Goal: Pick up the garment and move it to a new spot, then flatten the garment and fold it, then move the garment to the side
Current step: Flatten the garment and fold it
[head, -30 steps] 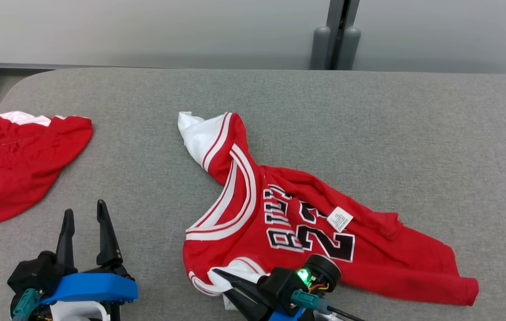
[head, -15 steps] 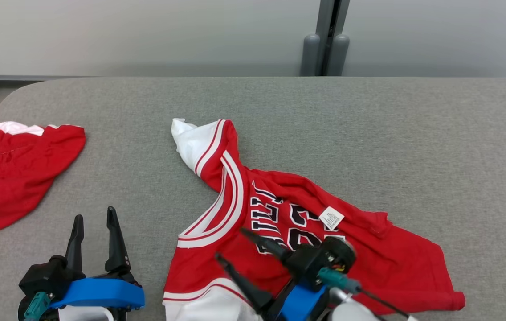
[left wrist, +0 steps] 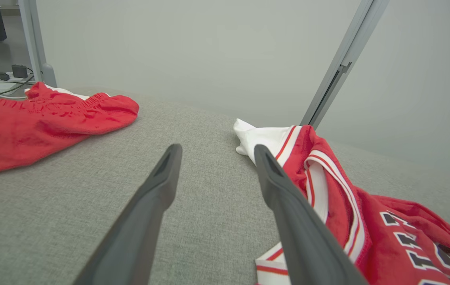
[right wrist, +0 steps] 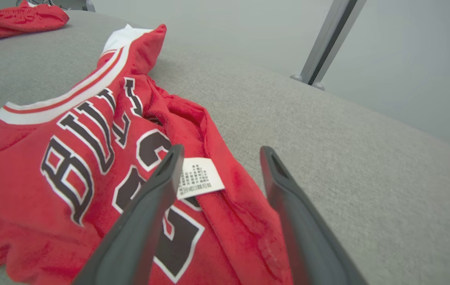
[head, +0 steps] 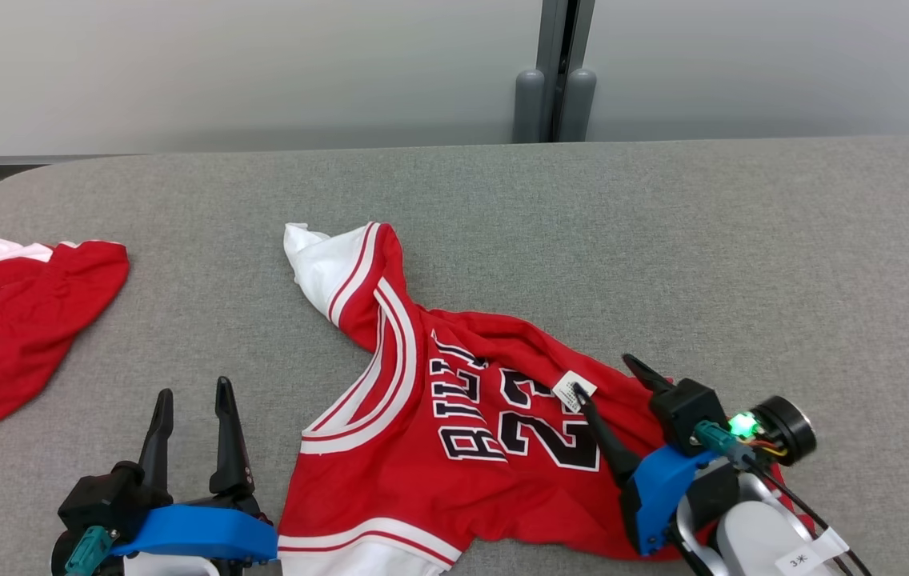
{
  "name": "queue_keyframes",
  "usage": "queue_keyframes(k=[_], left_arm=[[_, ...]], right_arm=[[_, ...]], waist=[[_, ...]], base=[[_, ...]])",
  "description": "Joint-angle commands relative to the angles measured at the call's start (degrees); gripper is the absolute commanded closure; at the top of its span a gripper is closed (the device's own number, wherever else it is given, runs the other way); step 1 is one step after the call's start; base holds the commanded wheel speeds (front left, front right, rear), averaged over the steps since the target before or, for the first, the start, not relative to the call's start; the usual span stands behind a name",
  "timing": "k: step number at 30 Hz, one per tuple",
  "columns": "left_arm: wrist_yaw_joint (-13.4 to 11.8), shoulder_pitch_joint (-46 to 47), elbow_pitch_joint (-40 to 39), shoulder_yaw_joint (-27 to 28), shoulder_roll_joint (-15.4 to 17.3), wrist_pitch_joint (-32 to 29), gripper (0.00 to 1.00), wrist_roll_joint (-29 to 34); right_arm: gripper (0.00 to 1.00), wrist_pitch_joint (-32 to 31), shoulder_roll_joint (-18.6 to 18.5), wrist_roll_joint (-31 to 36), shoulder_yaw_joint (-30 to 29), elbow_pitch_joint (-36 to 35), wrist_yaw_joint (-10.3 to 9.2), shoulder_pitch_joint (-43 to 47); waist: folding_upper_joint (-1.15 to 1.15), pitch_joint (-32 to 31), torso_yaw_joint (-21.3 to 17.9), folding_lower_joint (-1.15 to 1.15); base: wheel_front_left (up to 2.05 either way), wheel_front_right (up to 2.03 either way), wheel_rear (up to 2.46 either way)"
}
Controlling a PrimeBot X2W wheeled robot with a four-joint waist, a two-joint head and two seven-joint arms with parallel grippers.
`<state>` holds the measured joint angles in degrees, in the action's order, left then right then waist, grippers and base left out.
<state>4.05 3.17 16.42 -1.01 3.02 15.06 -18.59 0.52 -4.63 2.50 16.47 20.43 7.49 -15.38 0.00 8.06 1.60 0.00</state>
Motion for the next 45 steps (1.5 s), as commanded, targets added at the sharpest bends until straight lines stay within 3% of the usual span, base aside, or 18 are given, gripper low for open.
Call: queue_keyframes(k=[1, 12, 13, 14, 17, 29, 39, 40, 41, 42, 45], left_arm=[[0.02, 0.08, -0.09, -0.24, 0.01, 0.17, 0.00, 0.18], [0.32, 1.59, 0.33, -0.89, -0.05, 0.17, 0.00, -0.15], [0.32, 1.74, 0.40, -0.87, -0.05, 0.17, 0.00, -0.13], [0.36, 1.87, 0.47, -0.88, -0.03, 0.17, 0.00, -0.12], [0.42, 2.05, 0.57, -0.75, -0.06, 0.17, 0.00, -0.21], [0.41, 3.53, 0.59, -0.88, -0.12, 0.17, 0.00, -0.32], [0.25, 4.42, 0.03, -1.62, -0.15, 0.17, 0.00, -0.43], [0.17, 4.49, -0.03, -1.66, -0.14, 0.17, 0.00, -0.42], [0.11, 4.51, -0.09, -1.71, -0.14, 0.17, 0.00, -0.46], [0.09, 4.49, -0.16, -1.73, -0.15, 0.17, 0.00, -0.51], [0.26, 4.63, -0.30, -2.04, -0.15, 0.17, 0.00, -0.46]], right_arm=[[0.00, -0.38, -0.42, 0.49, -0.48, 0.49, 0.00, 0.79], [0.00, -6.48, -3.99, 2.06, -2.02, 9.98, 0.00, -2.93], [0.06, -6.69, -4.15, 1.79, -1.81, 10.82, 0.00, -3.40], [0.58, -7.09, -4.33, 1.58, -1.67, 11.62, 0.00, -4.02], [1.00, -7.12, -4.96, 0.91, -1.54, 13.56, -0.01, -6.27], [1.00, -5.41, -5.79, 2.22, -5.40, 23.27, 0.00, -22.37], [1.00, -1.55, -6.58, 7.97, -15.54, 32.75, -0.01, -32.09], [0.86, -0.73, -6.51, 8.70, -16.67, 33.13, -0.01, -32.50], [0.54, 0.11, -6.25, 9.47, -17.56, 33.56, 0.00, -32.69], [0.00, 1.18, -5.88, 10.16, -18.45, 33.80, 0.00, -32.77], [0.00, 4.13, -4.85, 11.81, -20.60, 34.55, 0.00, -32.83]], waist=[[0.00, 0.09, 0.07, 0.00], [0.00, 1.54, 1.73, 0.00], [0.00, 1.69, 1.97, 0.00], [0.00, 1.82, 2.21, 0.00], [0.00, 2.16, 2.77, 0.00], [0.00, 3.70, 4.09, 0.00], [0.00, 5.01, 5.28, 0.00], [0.00, 5.07, 5.29, 0.00], [0.00, 5.09, 5.27, 0.00], [0.00, 5.09, 5.19, 0.00], [0.00, 4.91, 4.64, 0.00]], base=[[0.00, 0.00, 0.00], [0.00, 0.00, 0.00], [0.00, 0.00, 0.00], [0.00, 0.00, 0.00], [0.00, 0.00, 0.00], [0.00, 0.00, 0.00], [0.00, 0.00, 0.00], [0.00, 0.00, 0.00], [0.00, 0.00, 0.00], [0.00, 0.00, 0.00], [0.00, 0.00, 0.00]])
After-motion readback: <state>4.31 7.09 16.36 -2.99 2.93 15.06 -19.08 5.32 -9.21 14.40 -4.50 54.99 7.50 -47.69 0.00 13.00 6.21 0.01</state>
